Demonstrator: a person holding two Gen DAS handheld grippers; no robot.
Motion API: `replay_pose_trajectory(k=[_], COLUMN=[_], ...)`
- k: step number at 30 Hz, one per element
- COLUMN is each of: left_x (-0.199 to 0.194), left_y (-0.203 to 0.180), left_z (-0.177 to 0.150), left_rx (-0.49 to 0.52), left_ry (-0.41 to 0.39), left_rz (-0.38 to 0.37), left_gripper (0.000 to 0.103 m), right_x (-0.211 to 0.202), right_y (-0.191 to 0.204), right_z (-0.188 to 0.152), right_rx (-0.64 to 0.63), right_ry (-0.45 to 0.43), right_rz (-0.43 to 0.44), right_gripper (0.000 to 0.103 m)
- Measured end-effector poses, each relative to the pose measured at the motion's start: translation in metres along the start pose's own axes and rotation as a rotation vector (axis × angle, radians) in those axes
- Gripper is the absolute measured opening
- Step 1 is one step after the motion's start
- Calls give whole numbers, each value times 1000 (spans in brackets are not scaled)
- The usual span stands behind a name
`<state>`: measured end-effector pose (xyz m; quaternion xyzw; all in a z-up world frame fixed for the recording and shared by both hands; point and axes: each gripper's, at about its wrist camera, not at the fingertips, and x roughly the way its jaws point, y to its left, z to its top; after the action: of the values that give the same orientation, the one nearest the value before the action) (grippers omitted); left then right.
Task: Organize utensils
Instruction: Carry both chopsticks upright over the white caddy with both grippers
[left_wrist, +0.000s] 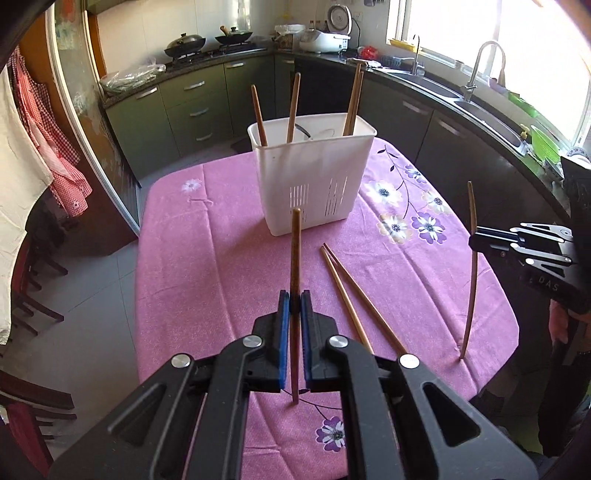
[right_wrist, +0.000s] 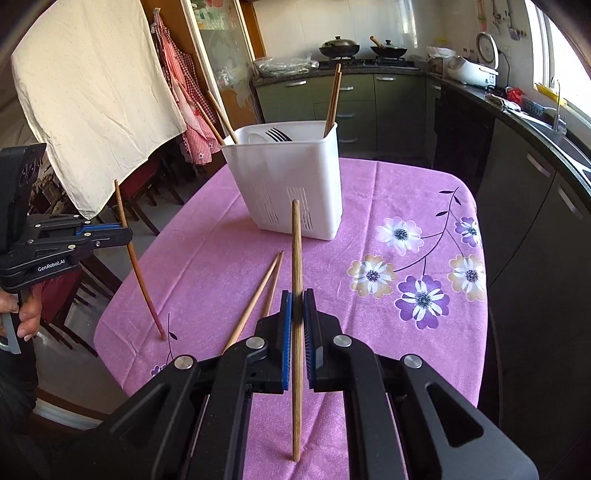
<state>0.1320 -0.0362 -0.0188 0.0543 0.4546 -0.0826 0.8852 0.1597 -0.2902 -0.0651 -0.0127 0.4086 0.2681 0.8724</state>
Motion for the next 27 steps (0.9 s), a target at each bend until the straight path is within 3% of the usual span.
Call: replay_pose_trajectory(k=[8, 16, 27], left_x=[-18, -23, -48], left_y=[0, -1, -1], left_z=[-17, -15, 43], left_rx=[20, 24, 21], left_ry=[-33, -43, -93], left_rz=[2, -5, -32], left_gripper=[6, 6, 6], right_x=[-31, -32, -26], right_y=[13, 17, 14], right_z=[-10, -11, -10], right_rx=[-22, -31, -35], right_ry=[-51, -50, -43], right_rz=[7, 6, 11], right_gripper=[7, 7, 7])
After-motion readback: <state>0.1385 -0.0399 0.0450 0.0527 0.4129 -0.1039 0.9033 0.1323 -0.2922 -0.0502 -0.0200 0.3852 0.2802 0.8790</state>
